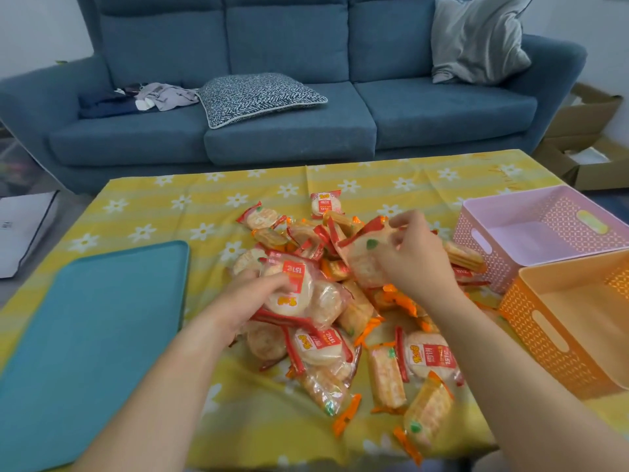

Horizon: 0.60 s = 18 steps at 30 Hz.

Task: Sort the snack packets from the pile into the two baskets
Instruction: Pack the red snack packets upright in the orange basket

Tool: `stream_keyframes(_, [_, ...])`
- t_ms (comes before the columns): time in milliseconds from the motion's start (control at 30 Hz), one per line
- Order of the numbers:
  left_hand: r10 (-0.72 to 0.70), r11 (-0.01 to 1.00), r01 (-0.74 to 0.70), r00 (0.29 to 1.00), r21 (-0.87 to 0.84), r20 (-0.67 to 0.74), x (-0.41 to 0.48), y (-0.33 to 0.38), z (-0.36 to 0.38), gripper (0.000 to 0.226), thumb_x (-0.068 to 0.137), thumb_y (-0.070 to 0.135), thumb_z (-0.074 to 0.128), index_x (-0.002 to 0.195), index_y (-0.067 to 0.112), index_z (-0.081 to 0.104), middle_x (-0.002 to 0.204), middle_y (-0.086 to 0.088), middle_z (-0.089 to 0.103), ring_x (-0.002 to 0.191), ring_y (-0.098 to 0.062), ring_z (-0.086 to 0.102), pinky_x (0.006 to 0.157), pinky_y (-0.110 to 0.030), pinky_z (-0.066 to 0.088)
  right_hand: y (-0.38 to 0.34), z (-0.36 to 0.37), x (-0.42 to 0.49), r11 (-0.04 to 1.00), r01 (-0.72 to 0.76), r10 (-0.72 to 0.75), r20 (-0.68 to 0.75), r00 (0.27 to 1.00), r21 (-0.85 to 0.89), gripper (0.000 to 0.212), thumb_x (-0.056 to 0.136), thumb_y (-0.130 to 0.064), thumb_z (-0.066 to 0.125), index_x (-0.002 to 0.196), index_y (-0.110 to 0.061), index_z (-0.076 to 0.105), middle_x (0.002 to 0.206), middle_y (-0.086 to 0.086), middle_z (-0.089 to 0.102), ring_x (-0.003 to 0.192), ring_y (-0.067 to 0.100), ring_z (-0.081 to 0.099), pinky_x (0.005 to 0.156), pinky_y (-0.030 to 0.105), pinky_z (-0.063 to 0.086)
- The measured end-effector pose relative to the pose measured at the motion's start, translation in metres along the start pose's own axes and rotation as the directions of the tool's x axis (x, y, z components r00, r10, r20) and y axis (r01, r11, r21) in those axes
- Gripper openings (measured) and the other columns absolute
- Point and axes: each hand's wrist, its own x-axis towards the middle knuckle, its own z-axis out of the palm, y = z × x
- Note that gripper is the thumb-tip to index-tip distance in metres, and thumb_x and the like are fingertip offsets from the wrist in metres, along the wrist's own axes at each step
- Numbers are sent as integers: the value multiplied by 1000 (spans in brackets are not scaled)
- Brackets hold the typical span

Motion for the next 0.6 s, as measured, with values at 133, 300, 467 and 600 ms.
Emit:
stream_keyframes(133, [-61,998,61,998,23,33,-4,-1,3,45,57,38,81,96,17,74,86,-5,77,83,-26,72,76,-35,54,-10,18,-10,967,-93,60,143,988,236,16,95,-16,53,111,-17,56,94,1,67,74,14,64,60,32,54])
stream_keyframes(300, [-35,999,31,989,-29,-140,-21,-7,-14,46,51,46,70,86,17,74,70,-2,73,65,-23,68,60,-29,47,1,64,-22,991,-116,135,434,891,-70,42,81,-43,53,110,-12,53,112,11,61,101,30,58,82,40,49])
stream_keyframes(467, [-175,979,185,978,-83,118,-47,-26,7,33,75,35,73,103,18,71,91,-10,79,84,-28,75,84,-41,58,-1,79,-18,953,0,144,453,880,-303,76,82,-61,64,132,-8,46,124,12,60,121,39,51,101,46,43])
stream_keyframes(600, [-166,960,183,981,-213,98,-49,-32,29,22,81,18,75,103,18,73,93,-10,79,95,-30,74,97,-53,54,2,81,-6,972,-65,160,438,885,-224,58,78,-41,73,122,-7,54,106,9,64,105,32,60,97,42,49])
